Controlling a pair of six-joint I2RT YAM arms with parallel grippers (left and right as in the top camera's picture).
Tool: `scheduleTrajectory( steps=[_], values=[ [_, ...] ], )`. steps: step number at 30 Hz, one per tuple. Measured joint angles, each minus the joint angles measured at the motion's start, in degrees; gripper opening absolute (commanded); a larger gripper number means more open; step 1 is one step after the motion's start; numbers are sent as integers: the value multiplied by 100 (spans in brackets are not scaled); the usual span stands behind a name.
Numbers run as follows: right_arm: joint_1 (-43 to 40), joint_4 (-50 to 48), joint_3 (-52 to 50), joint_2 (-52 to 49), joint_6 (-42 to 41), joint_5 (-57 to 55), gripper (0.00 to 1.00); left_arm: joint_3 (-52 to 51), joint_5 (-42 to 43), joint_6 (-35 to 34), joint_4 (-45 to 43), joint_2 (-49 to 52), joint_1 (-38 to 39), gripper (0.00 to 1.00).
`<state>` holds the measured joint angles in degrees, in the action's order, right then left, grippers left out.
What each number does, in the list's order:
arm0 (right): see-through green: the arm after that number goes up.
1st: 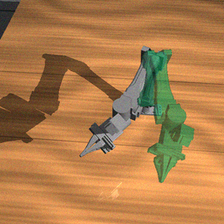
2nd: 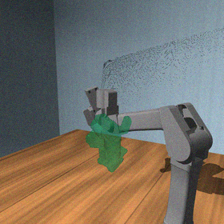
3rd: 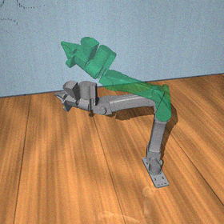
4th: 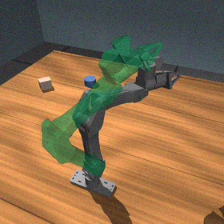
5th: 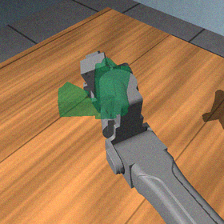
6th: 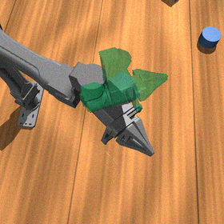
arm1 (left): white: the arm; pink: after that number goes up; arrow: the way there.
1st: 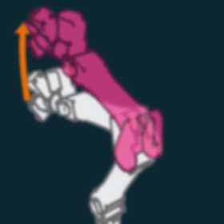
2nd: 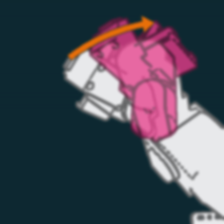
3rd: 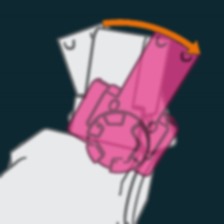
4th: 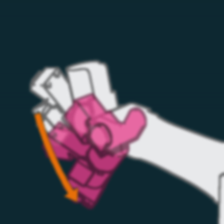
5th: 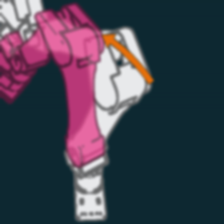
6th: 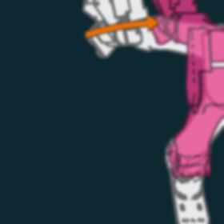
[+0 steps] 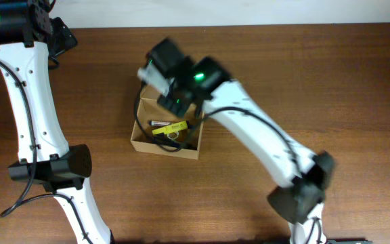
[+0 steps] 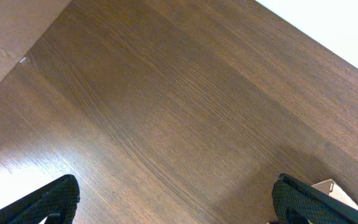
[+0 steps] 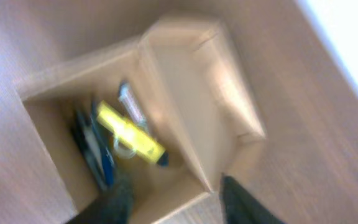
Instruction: Pack container
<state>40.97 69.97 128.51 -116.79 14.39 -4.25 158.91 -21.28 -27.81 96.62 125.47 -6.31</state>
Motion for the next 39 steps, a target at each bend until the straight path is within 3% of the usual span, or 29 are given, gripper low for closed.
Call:
scheduleTrajectory(
  steps=[4, 6, 7, 8, 10, 14, 20, 24, 29, 39],
  values=[
    [-656, 81, 678, 597, -778, 227, 27, 0, 260, -2, -42, 0, 0, 97],
    [-1180, 195, 813, 809, -1060, 452, 21, -2, 520, -15, -136, 0, 0, 55],
    [-1436, 291, 839, 861, -1161, 566, 17, -2, 627, 2, -149, 0, 0, 43],
    [-1703, 407, 844, 881, -1268, 691, 12, 0, 772, 63, -146, 0, 0, 33],
    [-2212, 660, 817, 837, -1467, 931, 4, -2, 1152, 326, -151, 0, 0, 25],
    [-3040, 966, 741, 538, -1740, 1493, 4, 2, 2105, 944, -92, 46, 2, 2],
    [-3670, 1255, 723, -87, -1873, 2155, 4, -20, 3348, 1521, -17, 699, 2, 2],
    [-3713, 1508, 723, -673, -1893, 2529, 4, -321, 3755, 1650, -20, 1351, 2, 1],
    [-3707, 1554, 660, -1255, -1873, 2765, 4, -1012, 3915, 1784, -11, 1762, 46, 2],
    [-3606, 1681, 621, -1287, -1471, 2750, 4, -1720, 3904, 2033, 4, 1766, 468, 2]
  ],
)
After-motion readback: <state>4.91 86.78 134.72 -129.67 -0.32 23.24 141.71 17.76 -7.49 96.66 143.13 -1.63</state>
